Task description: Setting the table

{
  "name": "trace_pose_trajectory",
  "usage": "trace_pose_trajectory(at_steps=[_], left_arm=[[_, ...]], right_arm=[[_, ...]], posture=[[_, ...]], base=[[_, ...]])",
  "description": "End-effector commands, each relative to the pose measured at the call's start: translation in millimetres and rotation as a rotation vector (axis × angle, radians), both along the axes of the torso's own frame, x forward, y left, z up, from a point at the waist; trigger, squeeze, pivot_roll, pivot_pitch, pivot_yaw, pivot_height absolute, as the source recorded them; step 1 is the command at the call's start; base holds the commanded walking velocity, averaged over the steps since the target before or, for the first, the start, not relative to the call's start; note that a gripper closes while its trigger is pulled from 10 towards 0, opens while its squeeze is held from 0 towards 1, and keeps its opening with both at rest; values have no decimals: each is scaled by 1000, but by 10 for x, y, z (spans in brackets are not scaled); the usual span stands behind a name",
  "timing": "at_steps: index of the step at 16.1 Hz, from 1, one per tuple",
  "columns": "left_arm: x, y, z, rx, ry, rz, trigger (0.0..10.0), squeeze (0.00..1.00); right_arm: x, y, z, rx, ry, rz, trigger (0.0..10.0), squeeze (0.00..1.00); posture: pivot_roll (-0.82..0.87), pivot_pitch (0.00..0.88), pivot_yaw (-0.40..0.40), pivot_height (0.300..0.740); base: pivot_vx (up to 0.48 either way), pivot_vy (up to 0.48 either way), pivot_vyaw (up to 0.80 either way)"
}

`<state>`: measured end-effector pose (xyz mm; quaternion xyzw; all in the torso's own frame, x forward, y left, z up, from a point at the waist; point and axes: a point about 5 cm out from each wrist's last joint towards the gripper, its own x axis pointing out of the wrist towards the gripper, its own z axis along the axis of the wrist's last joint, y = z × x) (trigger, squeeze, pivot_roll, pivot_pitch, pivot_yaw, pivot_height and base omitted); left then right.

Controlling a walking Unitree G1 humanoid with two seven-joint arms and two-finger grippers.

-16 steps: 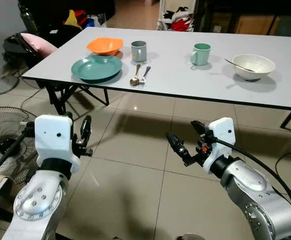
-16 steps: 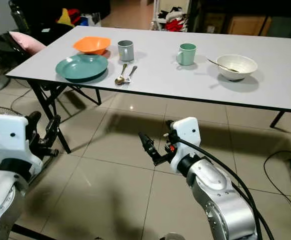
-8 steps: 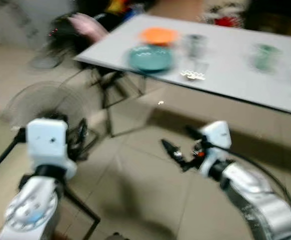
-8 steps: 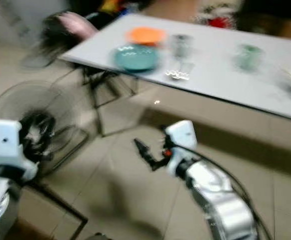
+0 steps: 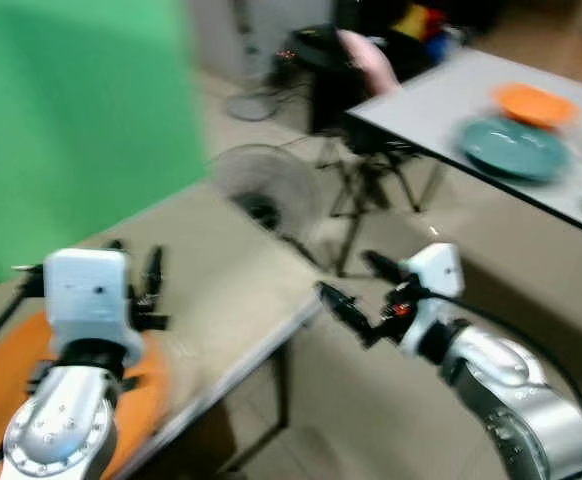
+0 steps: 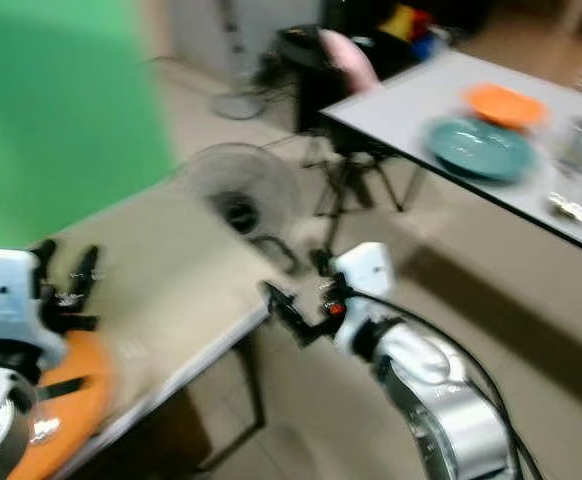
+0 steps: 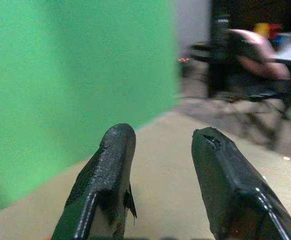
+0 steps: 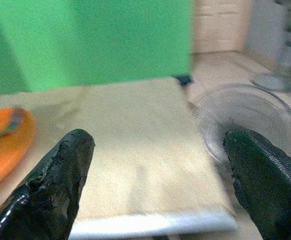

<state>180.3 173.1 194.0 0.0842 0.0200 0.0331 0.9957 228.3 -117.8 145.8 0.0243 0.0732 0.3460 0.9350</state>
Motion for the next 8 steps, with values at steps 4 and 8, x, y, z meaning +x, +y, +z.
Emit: trace_pose_trajectory(at_steps=[4,8], left_arm=[[-28,-69,36,0,-16,-24,10000,0],[-35,-71,81,14,-40,-31,10000,0]], right_arm=[[-31,-103,33,82,5,-55,10000,0],[-79,-118,46,118,-2,-127,10000,0]], posture=[[37,18,35,740],[31,17,29,740]], base=[[0,250,509],[0,-405,0]])
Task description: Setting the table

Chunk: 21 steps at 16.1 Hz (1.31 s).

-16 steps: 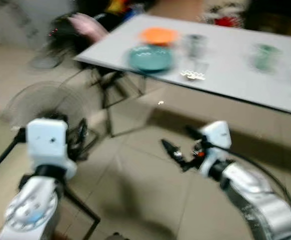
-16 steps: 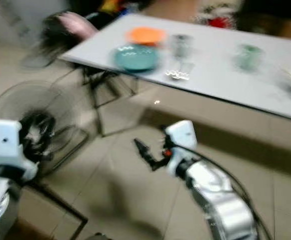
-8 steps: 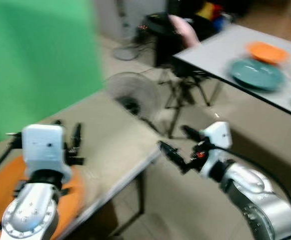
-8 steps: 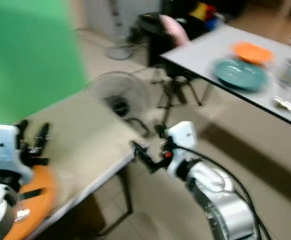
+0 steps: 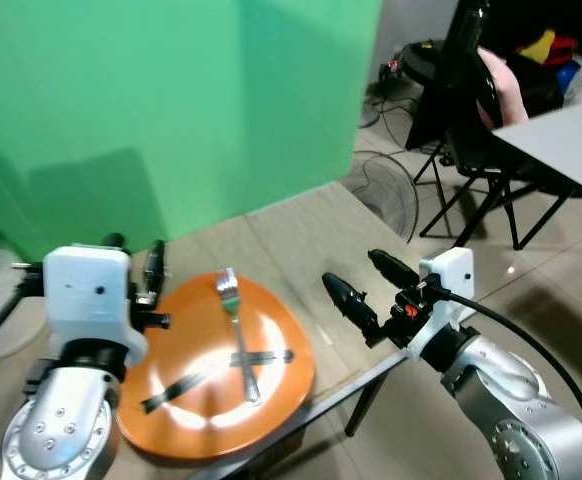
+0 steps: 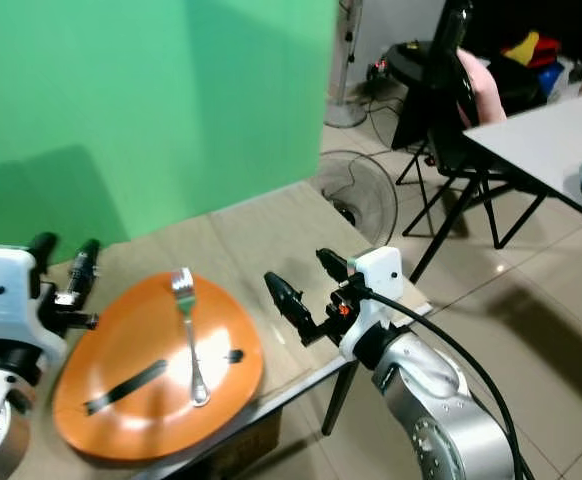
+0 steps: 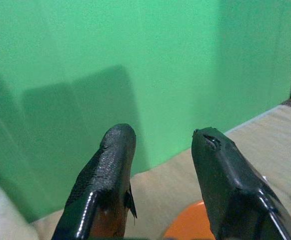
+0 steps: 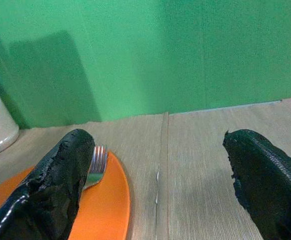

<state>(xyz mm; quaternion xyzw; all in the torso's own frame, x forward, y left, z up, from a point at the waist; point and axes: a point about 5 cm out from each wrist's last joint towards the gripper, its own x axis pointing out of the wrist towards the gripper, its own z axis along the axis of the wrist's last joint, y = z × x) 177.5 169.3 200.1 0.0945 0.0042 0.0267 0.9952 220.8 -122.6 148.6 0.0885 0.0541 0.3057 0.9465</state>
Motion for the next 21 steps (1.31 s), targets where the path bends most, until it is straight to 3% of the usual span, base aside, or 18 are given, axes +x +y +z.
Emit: trace_pose_trajectory(at_steps=[1,4,6,10,12,14,15,21], left_arm=[[-9,-36,17,-9,-8,-15,10000,0],[-36,-22,-15,-34,7,-3,10000,0],[-76,17,-99,-21,71,-11,10000,0],[-108,40,-200,-30,126,18,10000,0],[-104,16,-295,-66,196,18,10000,0],[-77,-43,-333,-190,292,-58,10000,0],[-73,-53,-330,-226,305,-74,10000,1000],[-31,-173,-401,-225,464,-122,10000,1000]], right_arm=[[-4,-87,18,-9,-8,-62,10000,0],[14,-133,12,-29,0,-101,10000,0],[22,-116,-51,-95,52,-82,10000,0],[31,-124,-30,-122,48,-53,10000,0],[24,-162,-69,-154,78,-54,10000,0],[13,-116,-75,-231,133,32,10000,0],[7,-126,-65,-244,133,35,10000,0],[-18,-144,-40,-279,148,73,10000,0]], posture=[[30,17,25,740],[32,20,16,740],[27,19,10,740],[20,17,-10,740],[20,22,-18,740],[5,37,-18,740],[1,39,-19,740],[-14,30,-14,740]], base=[[0,-480,0],[0,0,0],[0,0,0],[0,0,0],[0,0,0],[0,0,0],[0,0,0],[0,0,0]])
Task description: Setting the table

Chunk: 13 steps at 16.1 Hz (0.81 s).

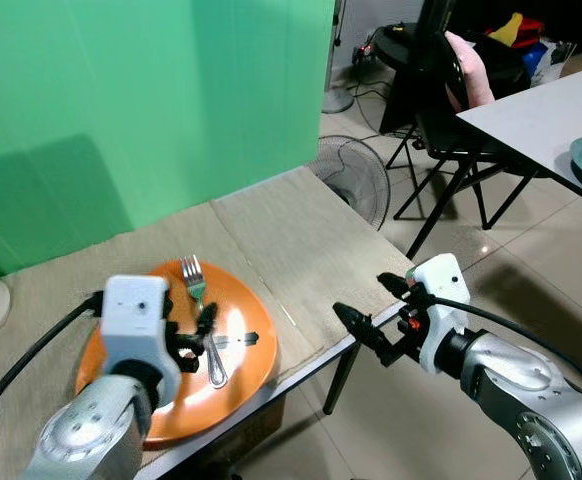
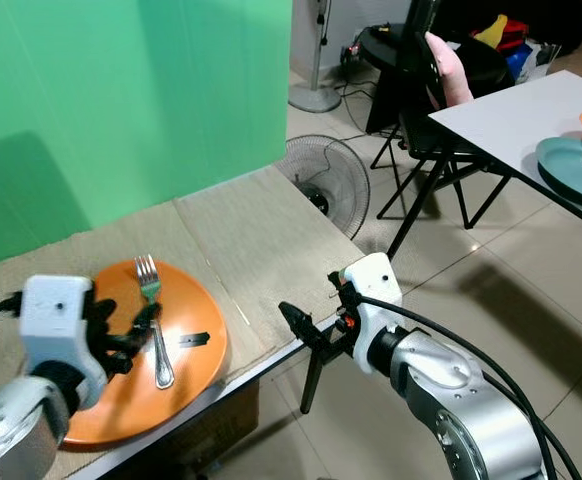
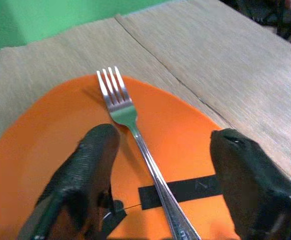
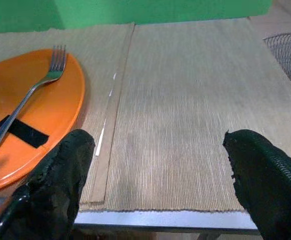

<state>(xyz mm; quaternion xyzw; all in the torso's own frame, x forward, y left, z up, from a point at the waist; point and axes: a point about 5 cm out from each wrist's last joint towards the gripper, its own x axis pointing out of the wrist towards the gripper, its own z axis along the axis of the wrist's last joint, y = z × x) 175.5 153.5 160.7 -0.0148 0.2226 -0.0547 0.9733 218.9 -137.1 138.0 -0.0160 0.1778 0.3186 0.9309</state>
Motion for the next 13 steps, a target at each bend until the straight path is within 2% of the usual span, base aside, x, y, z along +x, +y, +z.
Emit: trace_pose_trajectory(at_steps=[1,4,7,8,13], left_arm=[[1,-23,-52,0,53,-18,10000,1000],[14,-2,-193,49,150,-26,10000,1000],[89,129,-320,105,198,66,10000,980],[131,158,-343,98,205,73,10000,0],[377,127,-315,19,145,16,10000,0]], right_arm=[[8,-7,39,-18,-15,10,10000,0],[44,11,8,-36,-10,13,10000,0],[35,43,16,-25,-4,22,10000,0],[0,60,3,-38,3,55,10000,0],[-6,32,9,-44,-3,33,10000,0]], posture=[[-13,24,-11,740],[-23,15,3,740],[-24,10,13,740],[-34,2,23,740],[-65,1,47,740]], base=[[0,0,0],[0,0,0],[0,0,0],[0,0,0],[0,0,0]])
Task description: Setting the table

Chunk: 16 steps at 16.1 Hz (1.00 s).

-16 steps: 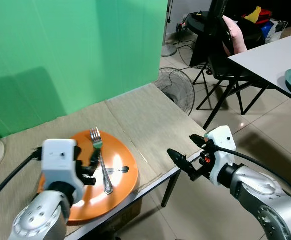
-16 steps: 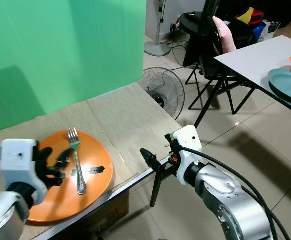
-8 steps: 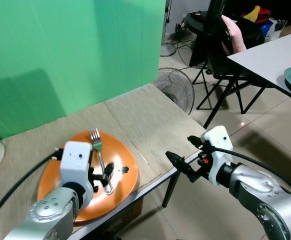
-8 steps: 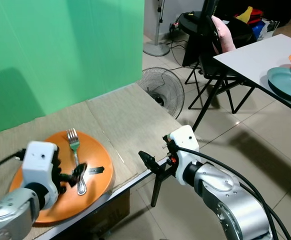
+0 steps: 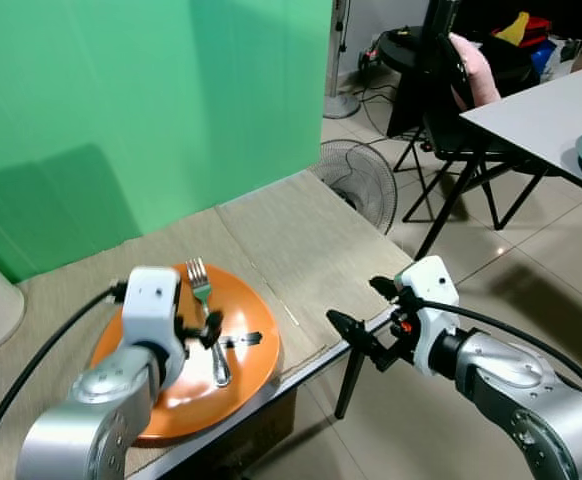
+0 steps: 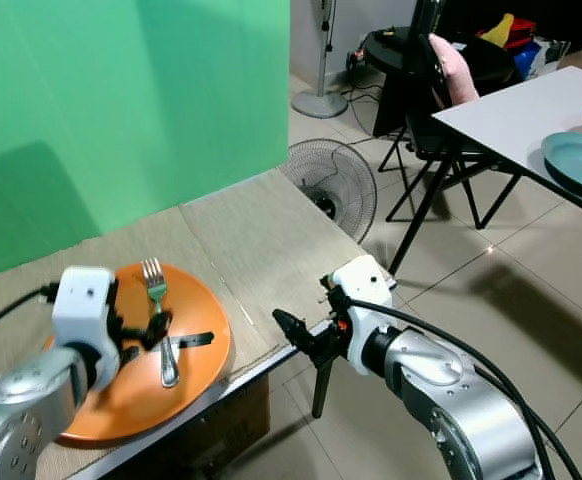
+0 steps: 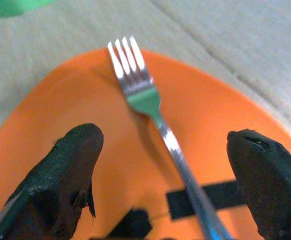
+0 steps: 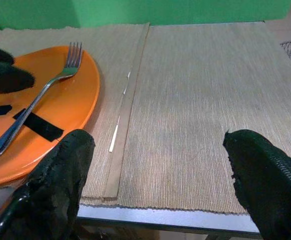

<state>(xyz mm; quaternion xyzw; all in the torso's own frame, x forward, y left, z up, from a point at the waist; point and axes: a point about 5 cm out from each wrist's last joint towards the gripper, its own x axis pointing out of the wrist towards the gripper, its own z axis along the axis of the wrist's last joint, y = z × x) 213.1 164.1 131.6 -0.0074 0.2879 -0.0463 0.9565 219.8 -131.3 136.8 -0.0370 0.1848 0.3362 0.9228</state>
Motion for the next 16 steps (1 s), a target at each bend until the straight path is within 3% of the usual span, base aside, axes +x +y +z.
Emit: trace_pose_trajectory(at_steps=[1,4,7,10,14,16], left_arm=[[41,34,-51,-2,20,6,10000,0],[88,95,-165,33,75,14,10000,0],[120,117,-222,1,107,15,10000,0],[195,14,-237,-54,96,-44,10000,0],[257,43,-307,-6,139,-48,10000,0],[265,65,-321,0,154,-36,6314,0]], right_arm=[[-11,-34,11,-8,-4,-12,10000,0],[-11,-7,12,-17,-1,18,10000,0],[-51,49,66,-3,-11,154,10000,0],[-148,18,146,-18,-35,417,10000,0],[-191,-73,201,-17,11,620,10000,0],[-202,-76,210,-11,20,649,10000,0]], posture=[[-63,6,45,740],[-61,7,41,740],[-62,11,46,740],[-63,12,49,740],[-57,17,53,740],[-56,17,54,740]], base=[[0,0,0],[0,0,0],[0,0,0],[0,0,0],[0,0,0],[0,0,0]])
